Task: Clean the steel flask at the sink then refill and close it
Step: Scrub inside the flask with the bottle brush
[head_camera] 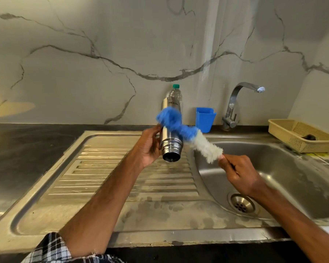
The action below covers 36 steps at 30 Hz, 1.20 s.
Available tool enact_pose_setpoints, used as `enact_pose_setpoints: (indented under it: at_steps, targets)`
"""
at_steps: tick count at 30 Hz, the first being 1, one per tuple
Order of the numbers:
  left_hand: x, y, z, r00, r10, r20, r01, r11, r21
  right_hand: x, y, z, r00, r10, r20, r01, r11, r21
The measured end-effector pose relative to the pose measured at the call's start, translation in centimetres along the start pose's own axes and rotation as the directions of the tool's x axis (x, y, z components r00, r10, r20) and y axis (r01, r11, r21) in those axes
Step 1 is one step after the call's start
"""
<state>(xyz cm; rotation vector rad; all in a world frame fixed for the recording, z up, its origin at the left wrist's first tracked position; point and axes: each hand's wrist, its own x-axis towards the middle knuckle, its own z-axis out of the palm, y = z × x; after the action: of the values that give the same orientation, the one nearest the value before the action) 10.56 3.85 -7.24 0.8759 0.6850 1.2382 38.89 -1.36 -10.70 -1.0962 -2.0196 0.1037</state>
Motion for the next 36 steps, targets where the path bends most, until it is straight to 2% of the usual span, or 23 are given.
enact_pose_setpoints:
  at_steps: [2,4,6,9,13,17,21,25,28,32,36]
  targets:
    - [0.2,-0.1,-0.1,1.000,0.003,0.000,-0.003,1.000,0.010,-0.1,0.1,0.0,0.999,0.043,0.001,-0.043,0.999,0.002]
    - [0.0,-0.2,0.0,1.000,0.007,-0.008,-0.007,1.000,-0.001,-0.6,0.2,0.0,0.997,-0.017,0.078,0.016,1.000,0.014]
    - [0.1,-0.4,-0.2,1.000,0.003,-0.008,-0.003,1.000,-0.020,-0.5,0.1,-0.1,0.995,-0.028,0.096,0.027,0.999,0.017]
    - [0.5,-0.3,-0.2,1.000,-0.008,-0.021,0.008,1.000,0.004,0.0,-0.3,-0.1,0.996,0.081,0.046,-0.081,0.997,-0.009]
    - [0.1,-0.5,0.3,1.000,-0.023,0.009,0.023,0.999,0.035,-0.7,-0.4,0.0,0.996,-0.020,0.091,0.025,0.998,-0.052]
    - [-0.2,-0.3,0.7,1.000,-0.022,-0.001,0.022,0.999,0.035,0.0,-0.2,0.2,0.996,0.076,0.045,-0.071,0.992,-0.104]
    - [-0.4,-0.7,1.1,1.000,0.000,0.017,-0.001,0.999,0.054,-0.4,0.0,0.2,0.998,-0.005,0.062,0.011,0.995,-0.098]
    - [-0.4,-0.8,1.4,0.998,-0.037,0.056,0.033,0.997,0.064,0.1,0.7,0.0,0.997,0.078,-0.001,-0.078,0.994,-0.074]
    - [-0.7,-1.1,1.7,0.997,-0.049,0.053,0.042,0.991,0.129,-0.3,0.7,0.0,1.000,0.010,0.011,-0.010,0.998,-0.061]
    - [-0.8,-1.4,1.9,0.994,-0.078,0.081,0.064,0.985,0.163,0.5,0.7,-0.3,0.989,0.124,-0.077,-0.129,0.990,-0.062]
    - [-0.9,-1.9,2.5,0.990,-0.087,0.115,0.059,0.972,0.228,-0.1,0.4,-0.4,0.996,0.044,-0.075,-0.050,0.995,-0.081]
